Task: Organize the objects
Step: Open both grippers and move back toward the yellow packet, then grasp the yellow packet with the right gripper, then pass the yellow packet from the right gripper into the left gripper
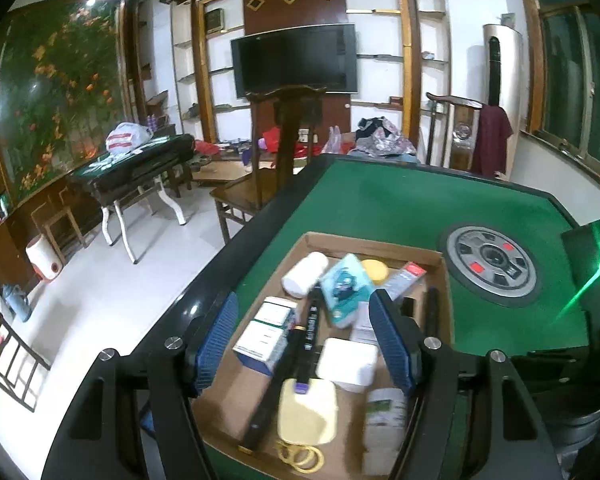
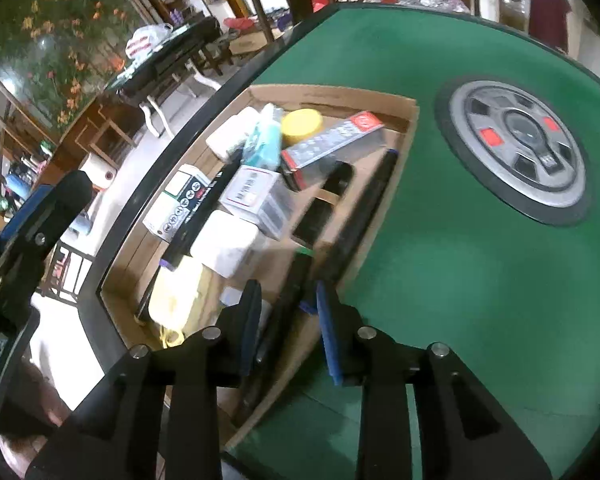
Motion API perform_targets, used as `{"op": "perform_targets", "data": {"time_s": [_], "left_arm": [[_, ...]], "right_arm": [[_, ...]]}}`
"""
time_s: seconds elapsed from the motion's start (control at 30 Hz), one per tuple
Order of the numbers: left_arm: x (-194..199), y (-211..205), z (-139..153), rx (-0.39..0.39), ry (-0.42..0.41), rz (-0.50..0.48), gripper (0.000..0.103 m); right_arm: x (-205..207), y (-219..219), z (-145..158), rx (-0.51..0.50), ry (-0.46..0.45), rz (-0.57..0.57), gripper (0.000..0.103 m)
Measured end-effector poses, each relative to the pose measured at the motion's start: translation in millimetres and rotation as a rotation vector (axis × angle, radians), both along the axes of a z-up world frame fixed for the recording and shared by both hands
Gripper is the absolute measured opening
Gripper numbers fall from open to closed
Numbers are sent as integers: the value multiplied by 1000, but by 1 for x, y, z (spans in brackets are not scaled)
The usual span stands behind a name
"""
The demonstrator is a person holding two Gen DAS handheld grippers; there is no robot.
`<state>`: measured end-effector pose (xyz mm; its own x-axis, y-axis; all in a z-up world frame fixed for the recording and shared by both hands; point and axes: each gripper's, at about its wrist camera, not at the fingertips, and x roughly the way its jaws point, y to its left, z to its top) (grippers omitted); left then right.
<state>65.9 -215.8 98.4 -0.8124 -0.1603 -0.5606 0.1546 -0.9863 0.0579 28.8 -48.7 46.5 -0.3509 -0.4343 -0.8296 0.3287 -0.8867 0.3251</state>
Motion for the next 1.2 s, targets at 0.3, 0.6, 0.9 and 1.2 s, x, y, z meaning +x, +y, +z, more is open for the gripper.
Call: {"op": "perform_targets", "data": {"time_s": [0.3, 0.6, 0.9, 1.2], "left_arm": [[7, 57, 3, 21, -32, -151, 63], [8, 111, -9, 120, -109, -319, 62], [8, 148, -17, 216, -185, -415, 62], [5, 168, -30, 276, -255, -502, 62]], "right_arm": [[30, 109, 10, -50, 53, -143, 27], [60, 320, 12, -6, 100, -617, 31], [38, 365, -35, -119, -33, -728, 33], [3, 273, -8, -208, 42, -432, 33]]}}
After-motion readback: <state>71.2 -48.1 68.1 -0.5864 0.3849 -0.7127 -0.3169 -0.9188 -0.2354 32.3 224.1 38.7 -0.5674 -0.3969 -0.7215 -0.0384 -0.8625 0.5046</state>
